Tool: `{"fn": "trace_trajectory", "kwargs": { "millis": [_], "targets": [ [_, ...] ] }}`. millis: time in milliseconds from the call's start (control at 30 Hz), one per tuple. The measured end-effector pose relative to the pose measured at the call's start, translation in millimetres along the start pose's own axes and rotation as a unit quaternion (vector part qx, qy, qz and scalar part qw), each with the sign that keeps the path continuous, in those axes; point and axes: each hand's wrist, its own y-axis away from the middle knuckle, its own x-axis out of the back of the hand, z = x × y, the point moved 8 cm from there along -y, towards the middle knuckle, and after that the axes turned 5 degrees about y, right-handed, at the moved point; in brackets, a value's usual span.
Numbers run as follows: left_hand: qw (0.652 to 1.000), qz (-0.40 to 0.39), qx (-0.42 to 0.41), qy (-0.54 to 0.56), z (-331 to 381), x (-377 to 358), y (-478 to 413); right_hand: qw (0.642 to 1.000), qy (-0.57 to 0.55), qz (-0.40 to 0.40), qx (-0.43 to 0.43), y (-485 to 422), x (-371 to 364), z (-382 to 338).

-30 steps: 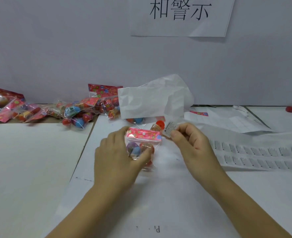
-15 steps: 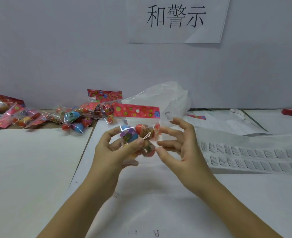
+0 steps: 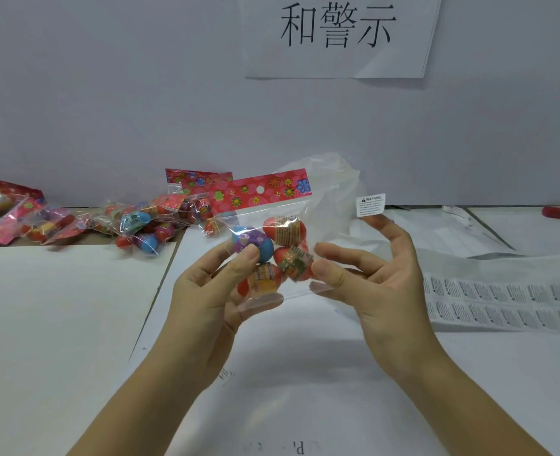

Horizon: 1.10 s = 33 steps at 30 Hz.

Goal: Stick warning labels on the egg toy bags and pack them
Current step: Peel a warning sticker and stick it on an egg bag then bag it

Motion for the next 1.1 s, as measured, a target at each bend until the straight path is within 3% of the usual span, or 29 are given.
{"fn": "trace_trajectory", "kwargs": {
  "millis": [233,500,667,767,900,1100],
  "targets": [
    [1.0,0.015,-0.002,0.01,0.8,0.3,1.1,0.996,0.051,0.04,0.055,6.5,2.8,-12.2],
    [0.998,-0.013,0.037,-0.053,-14.6,-4.4,1.8,0.994,0.054,0.004,0.098,9.9,-5.5,-16.4],
    [0.998,0.046,-0.024,-0.028,-14.5,3.7,2.7,0.982,0.046,0.046,0.177,15.4,-0.2,-32.2],
    [0.998,0.027,-0.05,0.025,-10.7,-0.6,4.2,0.996,-0.079,-0.038,0.031,11.6,-14.7,-16.5],
    [0.996,0.024,-0.085,0.014,-8.7,-4.6,7.7,0.976,-0.094,-0.12,-0.155,17.8,-30.9,12.5],
    [0.993,0.029,-0.116,0.0,-10.1,-5.3,9.8,0.971,-0.082,-0.11,-0.199,19.9,-27.3,19.0]
  ]
}}
